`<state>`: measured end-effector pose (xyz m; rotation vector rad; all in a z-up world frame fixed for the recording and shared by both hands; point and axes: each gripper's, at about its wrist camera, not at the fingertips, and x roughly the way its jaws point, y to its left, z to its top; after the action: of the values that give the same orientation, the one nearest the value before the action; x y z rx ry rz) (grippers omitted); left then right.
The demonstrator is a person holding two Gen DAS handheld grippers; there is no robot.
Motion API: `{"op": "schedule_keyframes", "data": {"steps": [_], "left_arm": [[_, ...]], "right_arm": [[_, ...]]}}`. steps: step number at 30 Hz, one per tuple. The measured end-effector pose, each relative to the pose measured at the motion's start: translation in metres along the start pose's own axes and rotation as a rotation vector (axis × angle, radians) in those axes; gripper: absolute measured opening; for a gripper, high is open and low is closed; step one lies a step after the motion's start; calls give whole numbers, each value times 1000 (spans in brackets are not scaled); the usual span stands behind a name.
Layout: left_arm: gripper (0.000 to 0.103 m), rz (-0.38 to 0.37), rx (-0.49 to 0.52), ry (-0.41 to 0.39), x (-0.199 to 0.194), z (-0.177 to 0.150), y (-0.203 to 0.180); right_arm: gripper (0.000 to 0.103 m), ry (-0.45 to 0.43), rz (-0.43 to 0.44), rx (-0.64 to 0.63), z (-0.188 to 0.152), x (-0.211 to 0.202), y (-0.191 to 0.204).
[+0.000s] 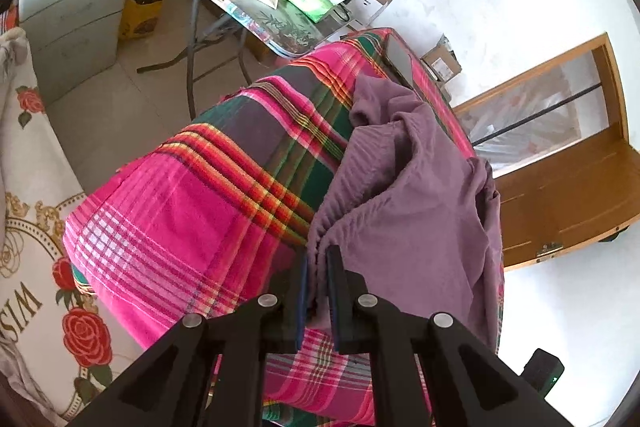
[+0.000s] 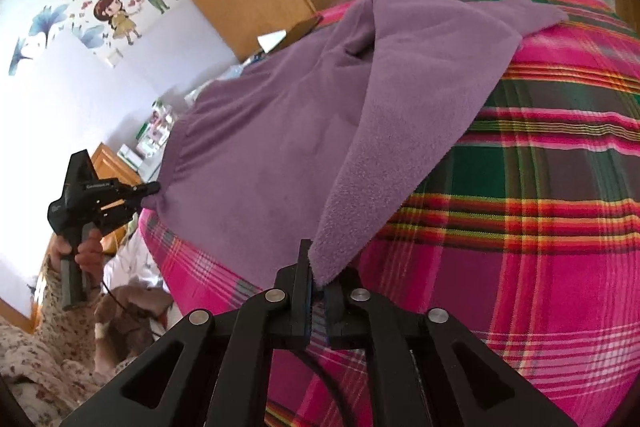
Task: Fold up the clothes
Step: 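Release the fabric with the right gripper and move it over the pants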
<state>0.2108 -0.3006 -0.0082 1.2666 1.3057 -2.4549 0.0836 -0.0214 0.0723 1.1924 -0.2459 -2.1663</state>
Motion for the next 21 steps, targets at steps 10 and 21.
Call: {"op": "schedule_keyframes", "data": {"steps": [10,21], "left_arm": [[10,-28,-20,19,1,0,7],[12,-61,-28,55,8,6,14]], "right_arm": [[31,139,90,-264,52,-30,41],[34,363,148,-421,107,0,77]]}}
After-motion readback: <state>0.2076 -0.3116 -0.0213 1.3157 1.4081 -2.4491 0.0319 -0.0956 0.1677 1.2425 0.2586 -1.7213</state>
